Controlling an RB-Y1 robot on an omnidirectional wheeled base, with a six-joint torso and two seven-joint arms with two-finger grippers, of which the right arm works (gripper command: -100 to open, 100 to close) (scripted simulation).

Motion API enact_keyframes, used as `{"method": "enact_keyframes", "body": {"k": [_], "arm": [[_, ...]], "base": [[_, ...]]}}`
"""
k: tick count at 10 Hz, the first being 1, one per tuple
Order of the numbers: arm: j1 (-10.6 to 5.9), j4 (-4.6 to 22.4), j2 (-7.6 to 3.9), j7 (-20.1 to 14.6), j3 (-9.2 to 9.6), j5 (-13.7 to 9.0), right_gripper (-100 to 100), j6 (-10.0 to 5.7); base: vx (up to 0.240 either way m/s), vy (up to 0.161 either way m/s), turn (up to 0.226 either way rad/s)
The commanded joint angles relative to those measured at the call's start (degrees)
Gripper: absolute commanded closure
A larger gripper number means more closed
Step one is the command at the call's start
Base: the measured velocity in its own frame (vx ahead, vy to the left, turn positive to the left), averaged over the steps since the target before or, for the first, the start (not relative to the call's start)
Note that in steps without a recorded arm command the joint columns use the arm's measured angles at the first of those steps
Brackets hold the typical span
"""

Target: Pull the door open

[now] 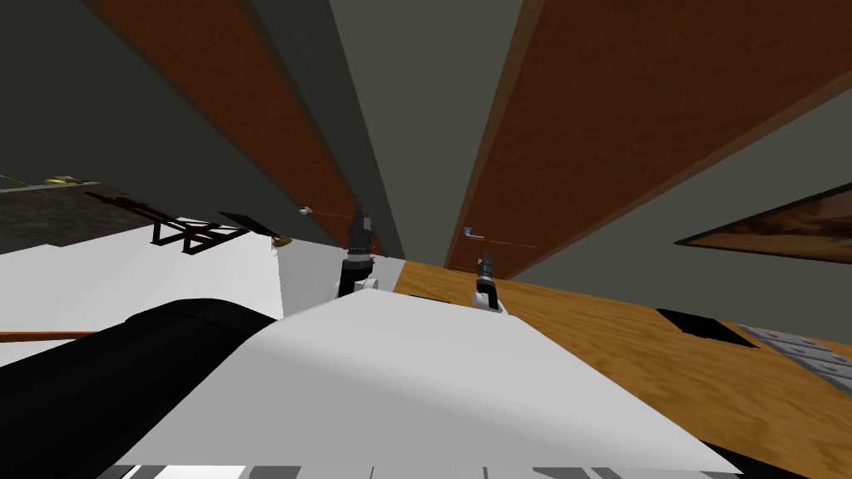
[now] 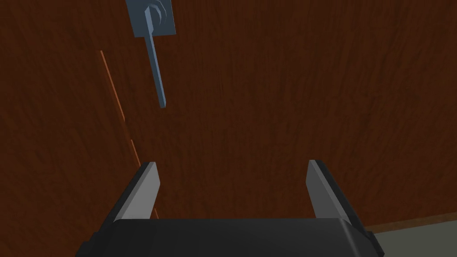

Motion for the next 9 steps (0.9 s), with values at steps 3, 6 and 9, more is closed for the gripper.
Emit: {"method": "enact_keyframes", "body": {"k": [3, 6, 9], "arm": [[-2.05, 5.1, -0.41, -0.4, 0.04, -0.6, -100, -1.19], [-4.05, 10.5, -0.88, -0.8, 0.12, -1.3, -100, -2.46], [-5.27, 14.2, -1.15, -1.1, 0.16, -1.6, -100, -3.23]], "base": [[0.062, -0.024, 0.078], [0.086, -0.032, 0.124], [0.049, -0.018, 0.069]]}}
